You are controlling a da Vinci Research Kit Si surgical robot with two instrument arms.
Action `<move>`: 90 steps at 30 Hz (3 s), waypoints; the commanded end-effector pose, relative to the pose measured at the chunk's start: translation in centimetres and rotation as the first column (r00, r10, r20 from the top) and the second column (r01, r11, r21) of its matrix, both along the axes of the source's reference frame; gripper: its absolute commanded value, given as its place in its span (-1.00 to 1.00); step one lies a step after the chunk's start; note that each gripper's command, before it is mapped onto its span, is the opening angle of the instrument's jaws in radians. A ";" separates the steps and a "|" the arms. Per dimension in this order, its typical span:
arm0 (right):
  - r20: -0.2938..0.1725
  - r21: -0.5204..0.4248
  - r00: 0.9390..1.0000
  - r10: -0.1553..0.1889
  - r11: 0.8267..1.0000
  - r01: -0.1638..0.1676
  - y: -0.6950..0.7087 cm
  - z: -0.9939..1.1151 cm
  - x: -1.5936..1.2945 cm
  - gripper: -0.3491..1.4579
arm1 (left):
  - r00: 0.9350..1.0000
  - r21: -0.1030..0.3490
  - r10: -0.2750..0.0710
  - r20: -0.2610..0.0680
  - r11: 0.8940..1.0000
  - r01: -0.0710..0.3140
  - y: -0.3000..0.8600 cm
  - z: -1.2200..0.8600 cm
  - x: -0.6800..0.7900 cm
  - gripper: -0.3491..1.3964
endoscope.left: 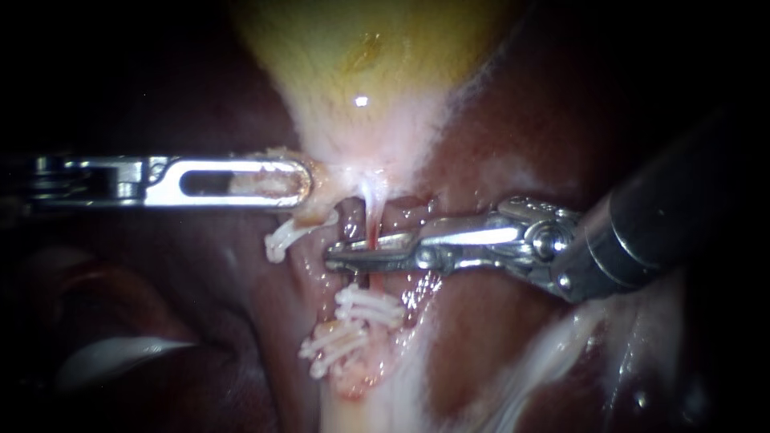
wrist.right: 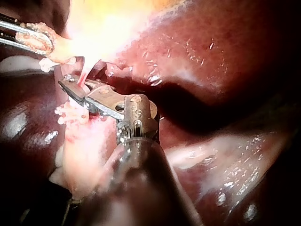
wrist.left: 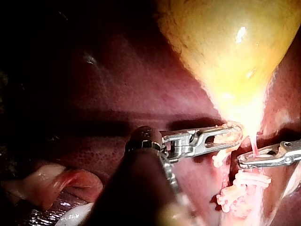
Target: Going back third clip right tube
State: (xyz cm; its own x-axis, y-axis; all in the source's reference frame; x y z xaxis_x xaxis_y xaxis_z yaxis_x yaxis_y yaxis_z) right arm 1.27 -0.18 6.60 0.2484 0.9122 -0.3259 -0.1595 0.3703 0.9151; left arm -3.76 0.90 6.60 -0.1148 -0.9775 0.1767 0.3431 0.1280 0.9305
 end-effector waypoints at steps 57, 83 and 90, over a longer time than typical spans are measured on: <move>-0.013 -0.646 0.975 -0.221 0.746 0.161 0.04 -0.26 -0.95 -0.06 | 1.000 0.004 0.000 0.002 1.000 0.000 -0.03 0.00 0.06 -1.00; -0.019 -0.692 0.967 -0.254 0.702 0.171 0.05 -0.42 -1.21 -0.06 | 1.000 -0.012 -0.009 -0.008 1.000 0.009 0.04 0.53 -0.22 -1.00; -0.019 -0.692 0.967 -0.253 0.702 0.171 0.05 -0.43 -1.20 -0.06 | 0.999 -0.019 -0.023 -0.038 1.000 0.022 0.07 0.76 -0.32 -1.00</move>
